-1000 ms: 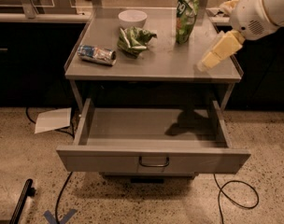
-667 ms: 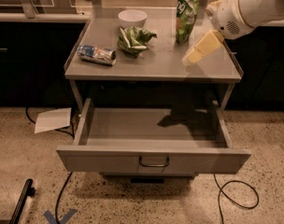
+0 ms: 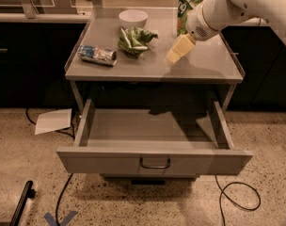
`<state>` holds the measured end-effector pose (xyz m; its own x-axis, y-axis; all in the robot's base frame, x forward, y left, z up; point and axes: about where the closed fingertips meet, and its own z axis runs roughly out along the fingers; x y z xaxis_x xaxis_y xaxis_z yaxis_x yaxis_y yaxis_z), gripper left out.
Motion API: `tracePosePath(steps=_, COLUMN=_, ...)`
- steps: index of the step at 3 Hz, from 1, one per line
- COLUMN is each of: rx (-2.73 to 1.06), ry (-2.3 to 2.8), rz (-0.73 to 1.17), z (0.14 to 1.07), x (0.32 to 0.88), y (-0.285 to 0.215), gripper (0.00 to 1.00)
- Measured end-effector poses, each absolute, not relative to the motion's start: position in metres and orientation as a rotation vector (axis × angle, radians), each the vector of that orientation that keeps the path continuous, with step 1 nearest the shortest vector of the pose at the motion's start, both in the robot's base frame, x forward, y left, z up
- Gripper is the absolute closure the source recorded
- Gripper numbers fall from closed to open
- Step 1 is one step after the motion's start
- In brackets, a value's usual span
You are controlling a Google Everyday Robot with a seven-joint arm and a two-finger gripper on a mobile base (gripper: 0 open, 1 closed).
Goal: Place green jalapeno chip bag into top drawer
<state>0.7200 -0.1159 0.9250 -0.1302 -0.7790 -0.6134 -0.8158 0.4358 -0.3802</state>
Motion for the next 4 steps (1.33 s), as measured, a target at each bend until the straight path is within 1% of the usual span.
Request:
tracePosePath(steps=1, rx=-1.260, ry=1.902, rz=0.077, z=0.917, x=0.726, y=-0.117, gripper=0.00)
tracePosePath(steps=2, rx=-1.118, ry=1.934, rz=0.101, z=0.881, x=0.732, y=-0.108, gripper=0.00)
tracePosePath(steps=3, rx=-0.992, ry=1.965, rz=0.049, z=0.852, x=0.743, y=-0.105, gripper=0.00)
tracePosePath(steps=4, rx=-0.843, ry=1.914, rz=0.021, z=0.855, x=0.780, y=-0.102, gripper=0.00)
